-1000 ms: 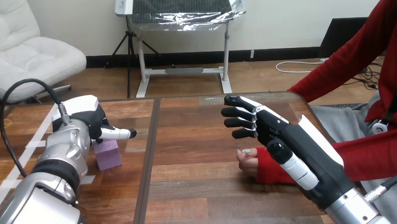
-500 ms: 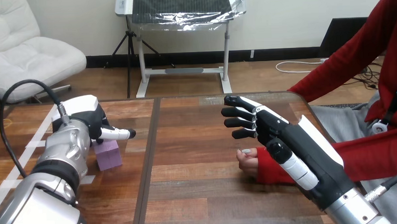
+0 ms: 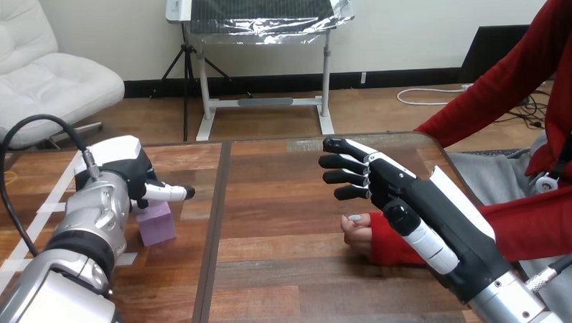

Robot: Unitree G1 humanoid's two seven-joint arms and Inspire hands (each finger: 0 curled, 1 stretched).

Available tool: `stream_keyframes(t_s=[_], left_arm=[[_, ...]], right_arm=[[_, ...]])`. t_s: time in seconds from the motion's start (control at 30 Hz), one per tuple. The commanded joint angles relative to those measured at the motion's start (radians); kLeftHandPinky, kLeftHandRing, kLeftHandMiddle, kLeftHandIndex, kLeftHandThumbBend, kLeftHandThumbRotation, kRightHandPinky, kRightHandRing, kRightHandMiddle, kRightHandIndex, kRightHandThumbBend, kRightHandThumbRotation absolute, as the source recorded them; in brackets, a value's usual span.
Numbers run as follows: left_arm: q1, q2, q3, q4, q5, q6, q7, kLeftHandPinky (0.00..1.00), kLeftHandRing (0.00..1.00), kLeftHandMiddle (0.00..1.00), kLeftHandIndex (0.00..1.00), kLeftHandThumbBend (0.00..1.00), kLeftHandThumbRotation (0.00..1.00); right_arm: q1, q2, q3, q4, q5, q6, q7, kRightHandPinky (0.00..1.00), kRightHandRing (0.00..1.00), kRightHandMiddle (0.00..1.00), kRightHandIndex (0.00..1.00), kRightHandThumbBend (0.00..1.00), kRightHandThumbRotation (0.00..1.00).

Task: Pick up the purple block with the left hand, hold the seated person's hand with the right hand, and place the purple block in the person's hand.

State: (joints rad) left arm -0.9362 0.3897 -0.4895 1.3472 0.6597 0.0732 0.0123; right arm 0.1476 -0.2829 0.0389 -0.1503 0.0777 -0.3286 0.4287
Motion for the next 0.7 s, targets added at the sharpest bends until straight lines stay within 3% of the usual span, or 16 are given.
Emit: stream_keyframes(t_s=[0.0, 0.17, 0.43, 0.67], left_arm=[[-0.042, 0.023, 0.017, -0.025, -0.01, -0.018, 0.038, 0.21, 0.29, 0.37, 0.5, 0.66, 0.64], [-0.043, 0.028, 0.036, -0.033, -0.028, -0.04, 0.054, 0.17, 0.24, 0.32, 0.46, 0.66, 0.63], [-0.049, 0.038, 0.063, -0.045, -0.051, -0.071, 0.055, 0.06, 0.12, 0.18, 0.31, 0.65, 0.61], [-0.067, 0.046, 0.083, -0.07, -0.071, -0.076, 0.026, 0.02, 0.07, 0.14, 0.28, 0.64, 0.59]], right_arm=[[-0.048, -0.006, -0.017, -0.015, 0.002, -0.011, -0.011, 0.79, 0.84, 0.87, 0.9, 0.97, 1.0], [-0.048, -0.006, -0.018, -0.014, -0.004, -0.011, -0.016, 0.79, 0.84, 0.87, 0.9, 0.97, 1.0], [-0.049, -0.008, -0.018, -0.015, 0.002, -0.007, -0.012, 0.79, 0.84, 0.86, 0.9, 0.98, 1.0], [-0.049, -0.009, -0.018, -0.016, -0.003, -0.003, -0.014, 0.79, 0.84, 0.87, 0.9, 0.97, 1.0]])
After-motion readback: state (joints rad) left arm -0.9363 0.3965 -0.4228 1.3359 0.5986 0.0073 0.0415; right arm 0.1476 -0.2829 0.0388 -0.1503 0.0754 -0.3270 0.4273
